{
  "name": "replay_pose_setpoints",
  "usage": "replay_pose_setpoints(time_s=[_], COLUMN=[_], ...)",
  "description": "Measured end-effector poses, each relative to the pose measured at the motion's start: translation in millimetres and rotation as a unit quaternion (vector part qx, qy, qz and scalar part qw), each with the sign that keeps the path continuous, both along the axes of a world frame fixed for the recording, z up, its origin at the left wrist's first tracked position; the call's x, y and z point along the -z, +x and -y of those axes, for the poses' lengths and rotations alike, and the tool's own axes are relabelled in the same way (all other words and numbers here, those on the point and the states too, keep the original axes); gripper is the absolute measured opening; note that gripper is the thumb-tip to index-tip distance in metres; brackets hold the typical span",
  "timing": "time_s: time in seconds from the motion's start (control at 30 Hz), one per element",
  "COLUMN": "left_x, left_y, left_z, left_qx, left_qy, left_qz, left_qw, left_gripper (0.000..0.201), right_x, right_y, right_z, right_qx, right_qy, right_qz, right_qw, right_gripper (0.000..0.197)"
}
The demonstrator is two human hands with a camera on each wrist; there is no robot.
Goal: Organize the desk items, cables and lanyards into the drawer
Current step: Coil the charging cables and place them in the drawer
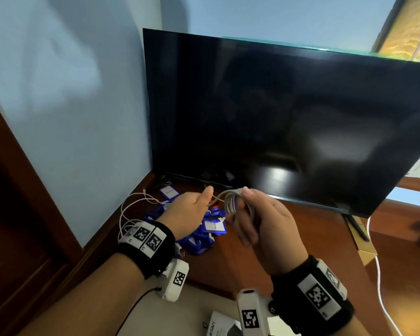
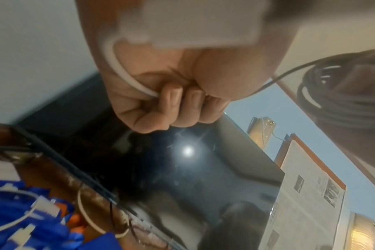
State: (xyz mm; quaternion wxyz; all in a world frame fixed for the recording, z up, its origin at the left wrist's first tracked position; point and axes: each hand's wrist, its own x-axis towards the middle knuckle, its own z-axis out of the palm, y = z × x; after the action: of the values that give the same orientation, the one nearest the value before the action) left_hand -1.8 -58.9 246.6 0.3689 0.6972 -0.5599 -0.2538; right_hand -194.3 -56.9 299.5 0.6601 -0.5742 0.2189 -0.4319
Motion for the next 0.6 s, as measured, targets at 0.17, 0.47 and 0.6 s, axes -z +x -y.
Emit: replay_pose_setpoints(time_s=[0.17,0.47,0.6], left_x=[28.1,12.4,-0.3], left_y=[-17.0,-44.9,-52.1], left_z=[-15.4,-54.3,-65.4], left_qx=[0.052,0.151,0.209], left_qy=[0.049,0.074,0.082], left_qz=[-0.044,-0.045,-0.002], left_qw=[0.996,0.985,0.974], left_gripper=[0.063,0.062,0.051], right_x=[-8.5,-12.8,-5.0], right_y=[4.0,0.3,-1.0], right_z=[6.8,15.7,22.0], right_qx=[0.033,0.056,0.084], right_qy=[0.02,0.052,0.02], right_qz=[0.056,0.1,0.046], right_qw=[0.998,0.992,0.995], right_gripper=[0.046,0.038,0.034])
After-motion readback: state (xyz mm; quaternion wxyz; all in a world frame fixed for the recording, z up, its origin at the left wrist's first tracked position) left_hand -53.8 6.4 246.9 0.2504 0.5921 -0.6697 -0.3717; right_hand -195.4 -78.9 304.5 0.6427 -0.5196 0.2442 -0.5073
